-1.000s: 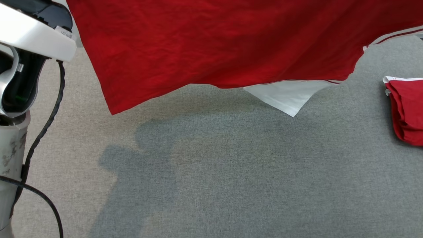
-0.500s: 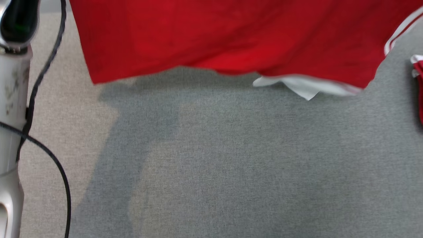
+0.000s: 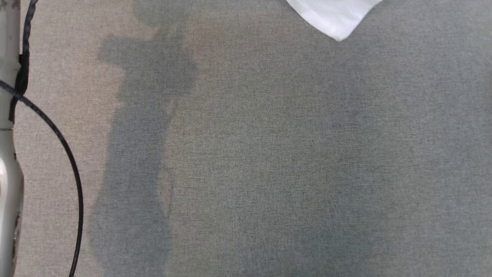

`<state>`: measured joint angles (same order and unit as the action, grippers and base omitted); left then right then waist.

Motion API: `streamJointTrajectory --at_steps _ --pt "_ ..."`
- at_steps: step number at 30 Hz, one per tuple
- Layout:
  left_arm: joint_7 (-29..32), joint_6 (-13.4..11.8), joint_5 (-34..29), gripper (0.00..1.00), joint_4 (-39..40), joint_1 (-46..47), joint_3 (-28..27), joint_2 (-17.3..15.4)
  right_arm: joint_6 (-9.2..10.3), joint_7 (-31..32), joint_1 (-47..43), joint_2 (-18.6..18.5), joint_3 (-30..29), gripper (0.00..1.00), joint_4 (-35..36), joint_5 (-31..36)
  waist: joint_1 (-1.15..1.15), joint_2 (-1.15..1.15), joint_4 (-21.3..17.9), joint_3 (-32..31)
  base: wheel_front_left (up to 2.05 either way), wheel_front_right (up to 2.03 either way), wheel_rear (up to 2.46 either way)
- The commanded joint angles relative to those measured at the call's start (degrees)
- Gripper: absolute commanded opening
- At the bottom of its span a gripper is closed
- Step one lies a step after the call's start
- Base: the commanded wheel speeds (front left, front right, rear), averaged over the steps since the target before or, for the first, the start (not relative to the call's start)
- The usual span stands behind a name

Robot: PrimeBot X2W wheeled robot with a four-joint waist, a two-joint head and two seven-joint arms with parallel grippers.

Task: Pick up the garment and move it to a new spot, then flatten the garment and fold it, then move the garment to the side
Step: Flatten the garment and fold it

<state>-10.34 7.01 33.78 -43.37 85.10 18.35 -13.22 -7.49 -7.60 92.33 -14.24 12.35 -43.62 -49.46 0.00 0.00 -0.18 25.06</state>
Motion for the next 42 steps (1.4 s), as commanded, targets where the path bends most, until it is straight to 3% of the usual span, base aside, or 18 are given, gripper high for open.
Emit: streamJointTrajectory --at_steps 1,9,15,19,27,31,38,42 --pt "0.2 0.2 0.3 0.0 -1.6 0.1 0.1 0.2 -0.02 -0.1 -0.6 0.0 0.5 0.0 -1.4 -0.4 0.0 0.0 0.1 0.2 0.0 0.0 0.0" --pt "1.8 0.5 5.2 0.0 -15.9 -1.4 0.1 2.8 -0.02 1.5 -2.3 3.3 3.6 0.0 -13.2 -2.1 0.0 0.0 -0.4 2.2 0.0 0.0 0.0" --pt "0.2 0.5 8.0 0.0 -17.2 -3.4 2.2 3.5 -0.02 1.9 -5.0 3.7 7.5 0.0 -13.0 -3.2 0.0 0.0 -0.9 4.4 0.0 0.0 0.0" --pt "-2.4 0.5 10.9 0.0 -13.8 -8.5 4.1 3.1 -0.02 0.6 -11.8 2.2 11.0 0.0 -7.9 -5.9 0.0 0.0 -1.1 4.7 0.0 0.0 0.0" --pt "-4.8 0.5 15.6 0.0 -2.5 -31.1 5.9 -0.2 -0.02 -6.9 -37.5 -3.3 15.9 0.0 3.8 -12.4 0.0 0.0 -1.2 0.9 0.0 0.0 0.0" --pt "-4.9 0.5 14.2 0.0 5.2 -42.7 2.9 -2.3 -0.02 -7.6 -49.9 -5.1 16.8 0.0 10.0 -14.3 0.0 0.0 -1.1 -1.5 0.0 0.0 0.0" --pt "-4.8 -0.4 10.3 0.0 13.2 -58.3 -0.5 -3.6 -0.02 -7.6 -66.5 -4.7 14.5 0.0 20.3 -12.0 0.0 0.0 -1.6 -5.3 0.0 0.0 0.0" --pt "-4.8 -2.5 8.7 0.0 18.5 -66.6 -2.0 -5.6 -0.02 -7.6 -76.5 -3.4 11.3 0.0 26.4 -10.2 0.0 0.0 -2.4 -8.3 0.0 0.0 0.0"
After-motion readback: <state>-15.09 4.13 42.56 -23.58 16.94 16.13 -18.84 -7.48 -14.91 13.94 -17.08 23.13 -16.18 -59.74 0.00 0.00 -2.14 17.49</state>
